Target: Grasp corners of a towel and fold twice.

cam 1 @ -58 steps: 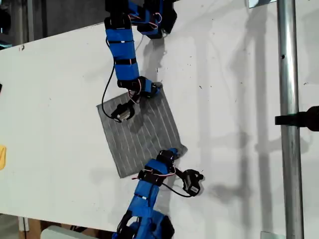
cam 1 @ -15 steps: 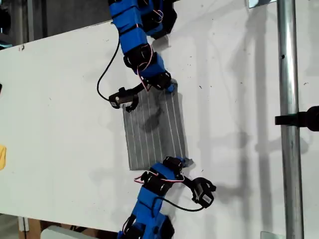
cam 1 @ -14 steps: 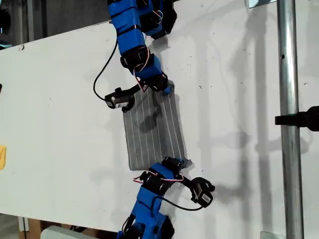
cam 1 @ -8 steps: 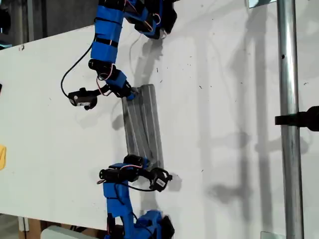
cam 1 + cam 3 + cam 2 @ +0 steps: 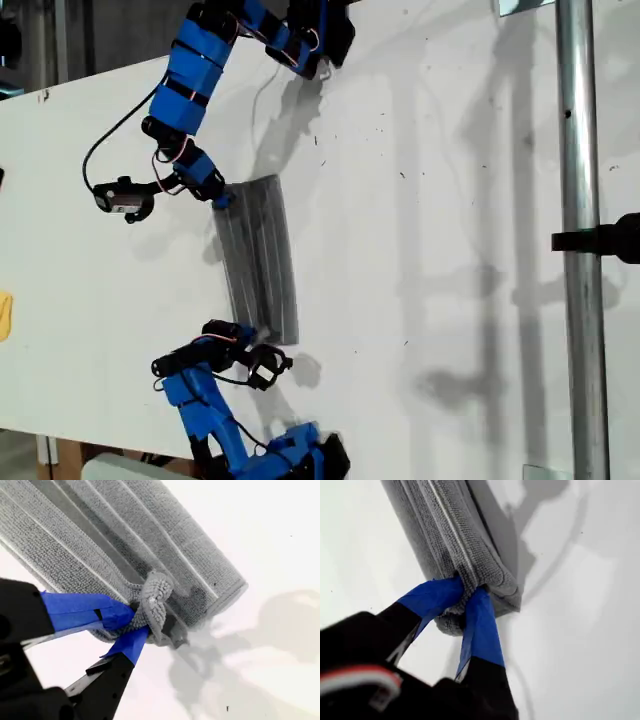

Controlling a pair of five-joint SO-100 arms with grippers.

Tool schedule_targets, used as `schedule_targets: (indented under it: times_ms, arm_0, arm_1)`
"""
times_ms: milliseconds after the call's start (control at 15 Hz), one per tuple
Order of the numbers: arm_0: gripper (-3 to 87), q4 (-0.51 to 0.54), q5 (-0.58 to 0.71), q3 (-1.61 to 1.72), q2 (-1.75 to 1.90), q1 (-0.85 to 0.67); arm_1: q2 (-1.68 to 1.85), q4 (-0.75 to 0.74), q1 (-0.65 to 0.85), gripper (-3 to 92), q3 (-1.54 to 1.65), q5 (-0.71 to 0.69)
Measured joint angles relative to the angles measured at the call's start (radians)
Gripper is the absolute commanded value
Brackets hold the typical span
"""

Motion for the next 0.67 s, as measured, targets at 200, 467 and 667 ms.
schedule_targets:
  times_ms: [200, 467, 667]
  arm_0:
    - [-0.5, 0.0, -0.011, 0.0, -0.106, 0.077]
    - [4.8, -0.029, -0.052, 0.029, -0.164, 0.135]
    - [26.3, -0.02, -0.06, 0.043, -0.198, 0.135]
  arm_1:
    - [-0.075, -0.012, -0.052, -0.3, 0.11, 0.061]
    - [-0.121, -0.075, -0.075, 0.2, 0.236, 0.11]
    - [-0.133, -0.063, -0.048, 35.6, 0.252, 0.12]
